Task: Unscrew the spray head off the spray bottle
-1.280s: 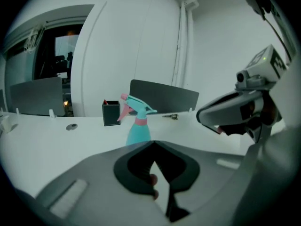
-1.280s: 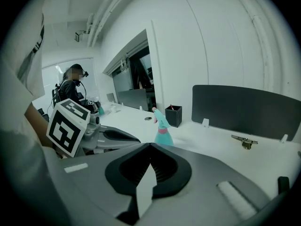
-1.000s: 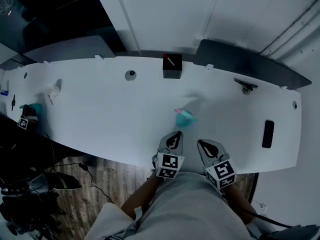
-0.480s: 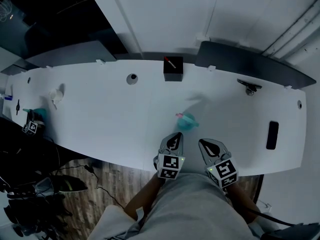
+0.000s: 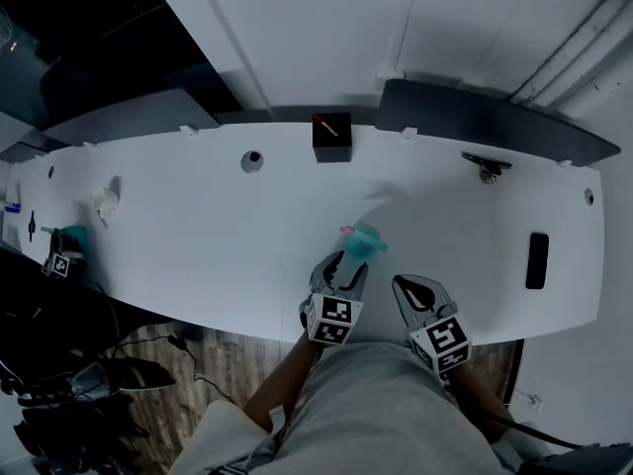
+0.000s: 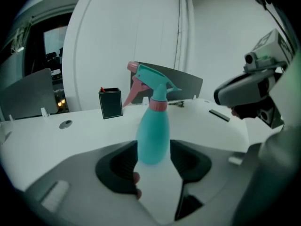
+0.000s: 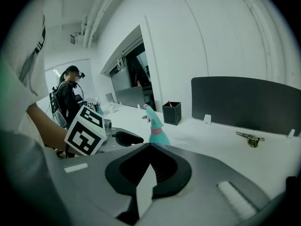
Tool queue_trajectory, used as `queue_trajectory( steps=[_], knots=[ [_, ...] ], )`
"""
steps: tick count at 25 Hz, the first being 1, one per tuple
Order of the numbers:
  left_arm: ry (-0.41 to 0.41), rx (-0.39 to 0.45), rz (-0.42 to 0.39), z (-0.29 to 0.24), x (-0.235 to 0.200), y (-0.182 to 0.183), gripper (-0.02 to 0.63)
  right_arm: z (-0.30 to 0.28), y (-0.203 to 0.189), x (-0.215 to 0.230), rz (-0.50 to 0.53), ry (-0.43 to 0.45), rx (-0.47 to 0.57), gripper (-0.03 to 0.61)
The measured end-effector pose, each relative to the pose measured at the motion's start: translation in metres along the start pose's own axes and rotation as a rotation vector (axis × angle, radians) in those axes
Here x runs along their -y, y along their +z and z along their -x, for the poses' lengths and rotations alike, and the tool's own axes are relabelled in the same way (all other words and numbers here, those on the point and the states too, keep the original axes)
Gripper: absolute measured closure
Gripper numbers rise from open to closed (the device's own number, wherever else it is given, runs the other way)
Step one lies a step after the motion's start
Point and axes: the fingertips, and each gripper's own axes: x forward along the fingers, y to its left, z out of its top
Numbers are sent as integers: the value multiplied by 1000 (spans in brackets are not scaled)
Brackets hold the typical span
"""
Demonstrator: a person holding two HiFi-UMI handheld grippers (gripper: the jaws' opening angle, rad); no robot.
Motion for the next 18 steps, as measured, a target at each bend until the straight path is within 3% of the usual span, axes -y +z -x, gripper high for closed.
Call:
queue_trajectory(
  steps=[10, 18],
  knots=[
    [-58, -69, -7, -38, 6, -10, 122, 3, -4, 5, -10, -10, -9, 577],
    [-71, -120, -97, -75, 2, -13, 97, 3, -4, 11, -22, -21, -18, 577]
  ],
)
